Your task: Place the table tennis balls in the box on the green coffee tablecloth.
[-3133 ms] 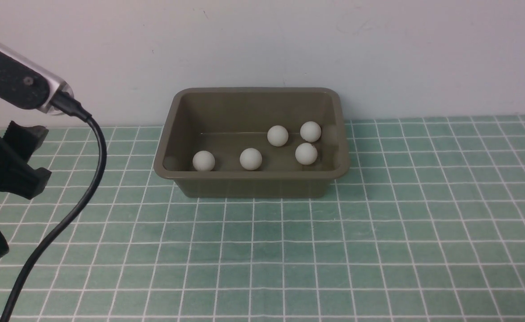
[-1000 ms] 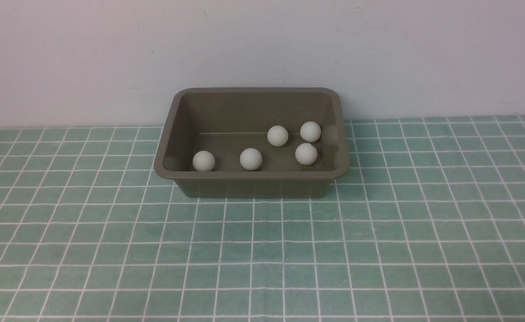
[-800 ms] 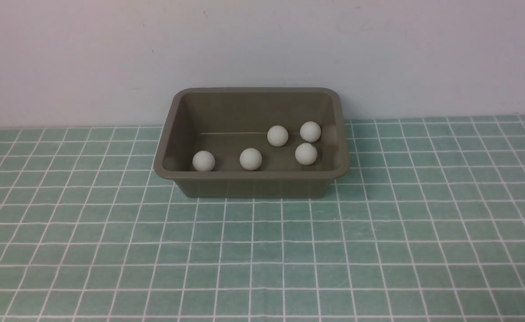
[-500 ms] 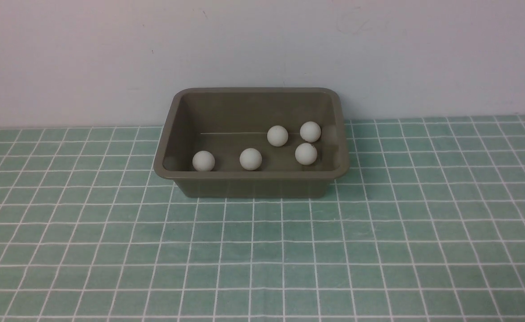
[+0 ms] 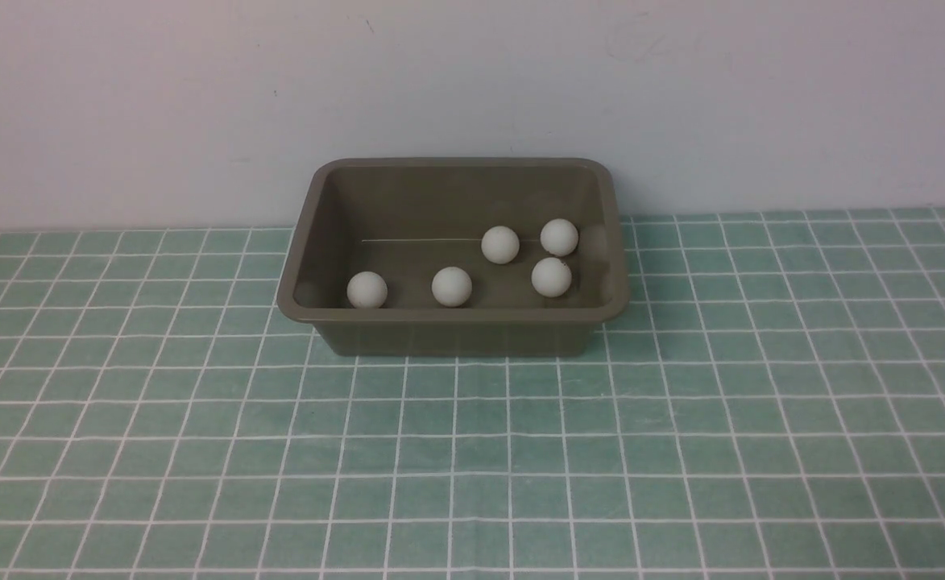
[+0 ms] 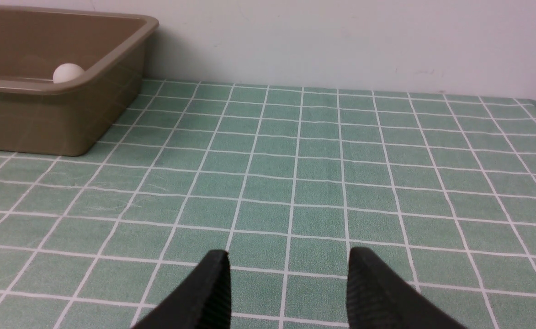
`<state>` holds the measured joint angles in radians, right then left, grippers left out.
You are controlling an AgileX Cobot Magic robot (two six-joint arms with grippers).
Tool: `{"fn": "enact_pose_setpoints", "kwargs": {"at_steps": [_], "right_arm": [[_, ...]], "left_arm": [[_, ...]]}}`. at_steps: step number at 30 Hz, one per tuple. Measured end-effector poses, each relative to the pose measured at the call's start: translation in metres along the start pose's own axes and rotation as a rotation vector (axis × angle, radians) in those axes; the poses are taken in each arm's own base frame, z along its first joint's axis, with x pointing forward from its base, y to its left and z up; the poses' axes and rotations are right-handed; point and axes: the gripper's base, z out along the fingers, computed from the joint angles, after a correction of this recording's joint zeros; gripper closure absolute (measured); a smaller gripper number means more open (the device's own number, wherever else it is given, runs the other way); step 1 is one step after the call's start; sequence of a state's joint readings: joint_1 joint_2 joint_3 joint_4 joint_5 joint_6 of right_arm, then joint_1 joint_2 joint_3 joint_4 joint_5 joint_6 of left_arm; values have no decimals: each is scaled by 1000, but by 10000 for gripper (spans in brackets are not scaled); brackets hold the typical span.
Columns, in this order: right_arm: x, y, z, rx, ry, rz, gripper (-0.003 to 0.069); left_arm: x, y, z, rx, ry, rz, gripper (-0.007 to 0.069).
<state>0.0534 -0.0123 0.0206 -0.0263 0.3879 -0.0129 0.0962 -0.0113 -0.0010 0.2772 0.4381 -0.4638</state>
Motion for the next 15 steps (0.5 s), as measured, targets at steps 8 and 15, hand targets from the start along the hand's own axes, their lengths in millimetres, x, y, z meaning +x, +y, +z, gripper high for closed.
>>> {"fn": "enact_pose_setpoints", "kwargs": {"at_steps": [8, 15], "right_arm": [[0, 0, 0, 0, 0, 0, 332], [0, 0, 0, 0, 0, 0, 332]], "left_arm": [[6, -11, 3, 127, -12, 47, 178], [7, -13, 2, 158, -6, 170, 178]]}}
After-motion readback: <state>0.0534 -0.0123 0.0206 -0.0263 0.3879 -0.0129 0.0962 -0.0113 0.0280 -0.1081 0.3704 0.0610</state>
